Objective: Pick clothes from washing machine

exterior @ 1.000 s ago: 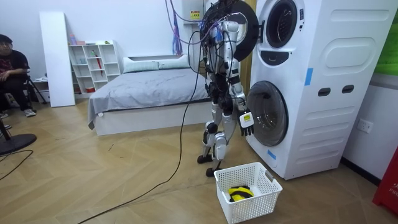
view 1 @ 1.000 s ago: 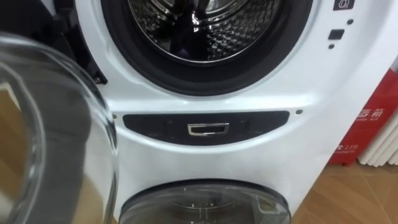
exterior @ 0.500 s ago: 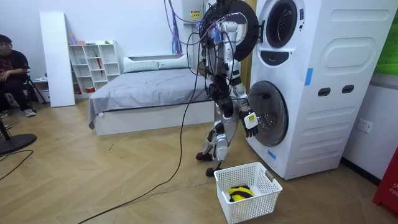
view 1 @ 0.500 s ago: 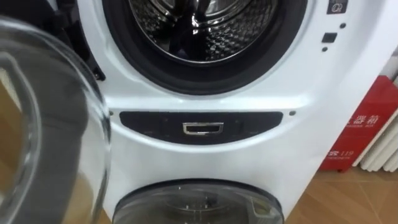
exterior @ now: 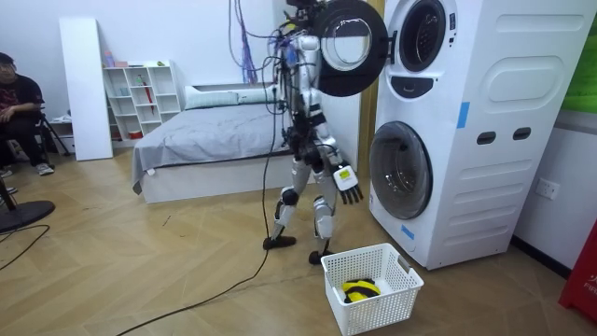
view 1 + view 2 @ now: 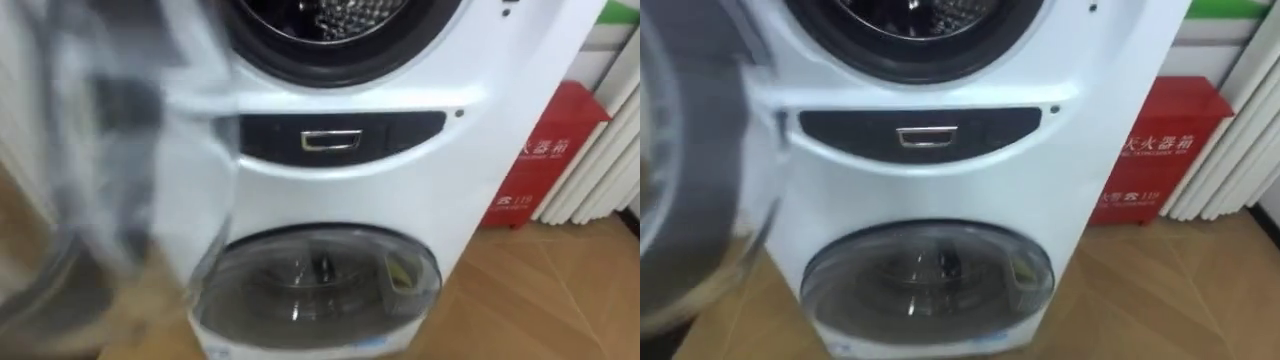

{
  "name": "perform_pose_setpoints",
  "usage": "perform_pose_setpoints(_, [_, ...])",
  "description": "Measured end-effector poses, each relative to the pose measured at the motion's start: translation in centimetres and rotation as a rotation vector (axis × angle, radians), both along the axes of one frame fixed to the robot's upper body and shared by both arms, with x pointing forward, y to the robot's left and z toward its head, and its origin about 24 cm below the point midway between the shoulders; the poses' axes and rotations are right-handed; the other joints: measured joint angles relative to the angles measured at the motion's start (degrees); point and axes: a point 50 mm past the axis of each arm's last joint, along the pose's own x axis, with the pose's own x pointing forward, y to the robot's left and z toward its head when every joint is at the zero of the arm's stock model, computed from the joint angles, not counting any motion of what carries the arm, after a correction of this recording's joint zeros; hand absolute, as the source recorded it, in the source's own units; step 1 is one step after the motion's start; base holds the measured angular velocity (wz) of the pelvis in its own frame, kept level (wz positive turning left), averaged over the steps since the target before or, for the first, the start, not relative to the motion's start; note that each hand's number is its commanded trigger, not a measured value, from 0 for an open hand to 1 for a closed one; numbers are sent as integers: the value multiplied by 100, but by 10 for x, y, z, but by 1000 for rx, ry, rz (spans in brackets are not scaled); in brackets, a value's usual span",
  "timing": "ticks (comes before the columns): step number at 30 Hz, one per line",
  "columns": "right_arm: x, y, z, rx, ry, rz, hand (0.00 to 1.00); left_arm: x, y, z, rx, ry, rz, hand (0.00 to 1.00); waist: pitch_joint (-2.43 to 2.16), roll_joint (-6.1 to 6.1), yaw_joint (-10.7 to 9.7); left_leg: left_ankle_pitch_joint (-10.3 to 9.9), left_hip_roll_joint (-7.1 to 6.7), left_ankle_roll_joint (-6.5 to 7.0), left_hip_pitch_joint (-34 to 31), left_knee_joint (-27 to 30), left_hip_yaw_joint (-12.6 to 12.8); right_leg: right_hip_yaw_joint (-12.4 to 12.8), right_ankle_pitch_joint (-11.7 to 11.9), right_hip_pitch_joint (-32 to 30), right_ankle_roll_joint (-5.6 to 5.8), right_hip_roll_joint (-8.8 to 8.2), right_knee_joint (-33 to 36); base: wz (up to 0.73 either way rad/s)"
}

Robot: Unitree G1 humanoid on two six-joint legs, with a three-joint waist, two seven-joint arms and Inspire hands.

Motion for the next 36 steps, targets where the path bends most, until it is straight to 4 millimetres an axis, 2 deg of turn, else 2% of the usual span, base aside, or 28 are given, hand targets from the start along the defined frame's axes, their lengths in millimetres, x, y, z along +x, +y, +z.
perform_pose_setpoints(1, [0,0,0,1,2,-5,0,-5,2,-1,3,15,5,0,-1,-10,-3,49,-60,72,-46,2,67,46,116,14,100,-62,-71,10])
perform_pose_setpoints(2, [-3,-1,-1,9,9,-38,0,-11,3,-2,8,33,7,0,6,-2,-29,118,-115,135,-153,108,352,11,27,0,282,-268,144,31])
perform_pose_setpoints(3, [-5,-3,-1,9,14,-57,0,-11,3,-2,10,33,6,0,9,-8,-39,134,-129,150,-189,170,524,-20,-223,-2,387,-395,515,63])
perform_pose_setpoints(4, [-8,-6,-1,10,18,-92,0,-10,3,-2,14,28,-6,0,1,-31,-36,204,-168,178,-204,162,736,-49,-739,32,470,-662,1338,69])
perform_pose_setpoints(5, [-7,-9,0,5,21,-91,0,-10,4,-2,19,29,-18,0,18,-86,-18,306,-209,218,-205,100,765,-20,-1080,162,578,-856,1955,55])
perform_pose_setpoints(7, [-4,-7,0,5,20,-82,0,-10,7,-1,30,29,-21,0,14,-66,115,448,-247,249,-206,-14,776,107,-1373,561,633,-959,2194,11])
perform_pose_setpoints(8, [-1,-3,-1,10,21,-52,0,-10,10,0,43,27,-19,0,2,-125,131,519,-288,257,-273,-29,773,163,-1486,883,672,-1004,1979,-5])
perform_pose_setpoints(9, [0,-1,-1,12,23,-31,0,-9,12,0,52,23,-16,0,-5,-172,130,553,-327,262,-325,-32,777,164,-1505,1051,688,-1027,1830,-11])
perform_pose_setpoints(11, [1,7,-2,21,33,35,0,-4,17,4,70,-6,-3,0,-66,-333,208,682,-412,207,-548,-24,853,215,-1590,1572,749,-980,661,-30])
perform_pose_setpoints(13, [-1,11,-3,28,48,77,0,-1,17,5,72,-21,7,0,-39,-435,348,741,-421,150,-639,-8,1016,240,-1531,1744,779,-915,-54,-52])
perform_pose_setpoints(15, [-3,12,-4,26,59,102,0,-3,14,3,67,-15,14,0,-27,-456,399,767,-370,101,-709,50,1023,254,-1484,1773,710,-840,-285,-34])
perform_pose_setpoints(17, [-7,13,-6,24,75,112,0,-3,11,3,58,-20,14,0,-20,-448,416,798,-253,11,-758,83,1014,255,-1422,1729,627,-728,-317,-11])
perform_pose_setpoints(23, [-8,11,-6,16,83,119,0,-9,4,0,28,-13,40,0,22,-369,436,881,-140,-133,-799,90,924,142,-1390,1723,524,-573,-327,4])
perform_pose_setpoints(26, [-5,11,-5,10,76,122,0,-10,4,-1,19,-13,70,0,14,-330,428,888,-122,-176,-826,132,843,134,-1422,1740,468,-536,-345,5])
perform_pose_setpoints(27, [-5,10,-5,7,73,120,0,-10,4,-1,17,-14,75,0,5,-292,438,883,-138,-182,-827,141,702,136,-1419,1760,463,-520,-361,0])
perform_pose_setpoints(29, [-4,10,-5,4,66,120,0,-11,4,-1,18,-11,77,0,-7,-250,435,883,-145,-184,-821,141,640,121,-1413,1810,452,-511,-421,6])
perform_pose_setpoints(36, [0,6,-3,-11,47,109,0,-11,15,1,19,-31,183,0,-4,-185,413,892,-199,-195,-699,74,550,88,-1421,1959,441,-531,-474,4])
